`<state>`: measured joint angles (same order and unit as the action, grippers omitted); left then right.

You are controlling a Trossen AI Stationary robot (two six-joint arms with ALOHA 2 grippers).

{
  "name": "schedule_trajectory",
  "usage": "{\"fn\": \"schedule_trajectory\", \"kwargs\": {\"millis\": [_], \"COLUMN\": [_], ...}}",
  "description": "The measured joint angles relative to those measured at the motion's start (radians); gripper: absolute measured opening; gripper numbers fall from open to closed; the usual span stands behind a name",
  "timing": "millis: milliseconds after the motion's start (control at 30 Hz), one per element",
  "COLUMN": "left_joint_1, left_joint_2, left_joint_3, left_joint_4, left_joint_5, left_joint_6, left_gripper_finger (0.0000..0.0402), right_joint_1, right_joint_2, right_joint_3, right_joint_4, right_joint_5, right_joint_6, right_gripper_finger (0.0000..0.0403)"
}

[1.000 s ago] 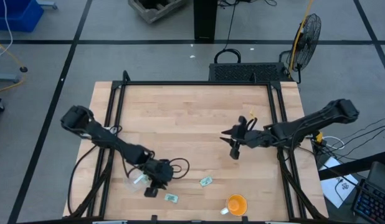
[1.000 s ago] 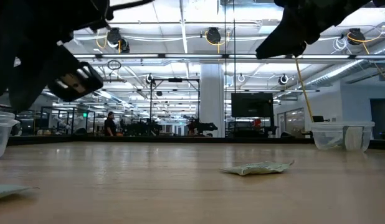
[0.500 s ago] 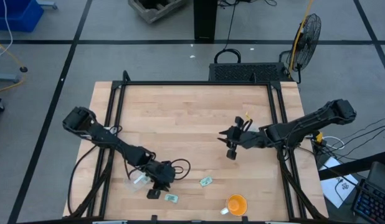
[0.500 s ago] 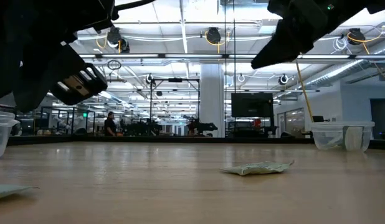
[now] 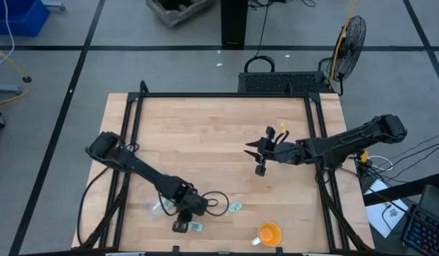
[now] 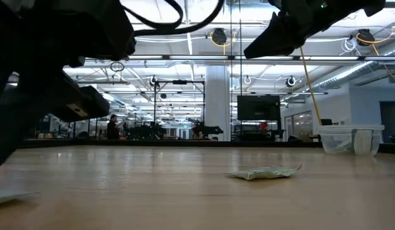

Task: Pick and place Stevia / Truvia into bins
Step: Put the white stevia packet into the rectangle transparent container

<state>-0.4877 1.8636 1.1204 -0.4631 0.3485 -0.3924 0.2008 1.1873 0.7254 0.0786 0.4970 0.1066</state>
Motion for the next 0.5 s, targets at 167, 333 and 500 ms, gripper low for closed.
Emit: {"fn": "schedule_trajectory", "kwargs": {"millis": [167, 333, 500], "left_joint_1": [-0.005, -0.007, -0.015], "left_joint_2": [0.063, 0.075, 0.075], "left_joint_3": [0.064, 0.067, 0.067], "left_joint_4": [-0.035, -0.033, -0.031], "left_joint_5": [0.001, -0.006, -0.009], "left_joint_6": [0.023, 0.018, 0.021], "left_gripper_finger": [0.0085, 0.0085, 0.0085], "right_joint_1": [-0.01, -0.01, -0.01], "right_joint_2": [0.0, 0.0, 0.0], "right_joint_3": [0.0, 0.0, 0.0], "right_joint_4": [0.0, 0.001, 0.001], "right_joint_5": [0.0, -0.003, -0.003], "right_joint_6": [-0.018, -0.017, -0.016], "right_gripper_finger": [0.0105, 0.0105, 0.0105]}}
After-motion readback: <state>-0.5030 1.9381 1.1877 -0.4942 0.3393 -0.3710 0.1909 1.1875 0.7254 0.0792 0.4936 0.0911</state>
